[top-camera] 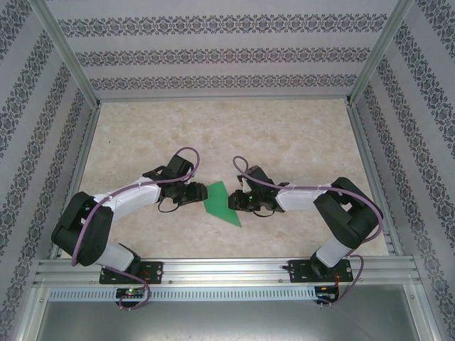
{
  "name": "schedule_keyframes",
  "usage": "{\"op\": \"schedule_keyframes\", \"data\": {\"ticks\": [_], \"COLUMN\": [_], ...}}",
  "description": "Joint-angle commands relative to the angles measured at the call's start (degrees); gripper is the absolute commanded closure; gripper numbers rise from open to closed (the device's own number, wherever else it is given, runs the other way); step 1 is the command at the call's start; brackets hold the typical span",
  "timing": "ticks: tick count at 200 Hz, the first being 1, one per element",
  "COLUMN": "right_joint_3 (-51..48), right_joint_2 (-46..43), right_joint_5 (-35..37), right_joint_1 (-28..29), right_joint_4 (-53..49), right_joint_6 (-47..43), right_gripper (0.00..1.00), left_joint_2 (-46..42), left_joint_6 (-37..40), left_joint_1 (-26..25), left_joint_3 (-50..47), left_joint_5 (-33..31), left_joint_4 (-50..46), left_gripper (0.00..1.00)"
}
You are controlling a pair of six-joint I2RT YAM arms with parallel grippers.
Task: Fold a paper plane with a square sheet of paper (pick it up from the middle)
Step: Fold the wing for the fifth time at the center of the table.
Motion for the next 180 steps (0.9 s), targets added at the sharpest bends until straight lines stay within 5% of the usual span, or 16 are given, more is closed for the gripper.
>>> {"op": "schedule_keyframes", "data": {"ticks": [1,65,180], "right_joint_3": [-3.9,-6.9,-5.7], "right_joint_2": [-1.3,-2.2,-1.0], "right_joint_5": [1.8,8.1,10.5], "right_joint_1": [-0.4,2.3,3.8], "right_joint_4": [7.1,11.3,7.1], "right_joint_6": [6.4,17.1,19.0], "right_gripper": [0.76,0.79,0.82], "left_joint_2": [-0.1,0.4,-1.2], "left_joint_6": [-0.3,-6.2,-21.1], "left_joint_1": [-1.0,-2.7,-6.4], "left_joint_3": [1.1,-0.4,-9.1], "left_joint_5": [1.3,3.8,5.4], "left_joint_4": [1.2,4.0,17.7], "left_gripper": [0.46,0.44,0.41]}}
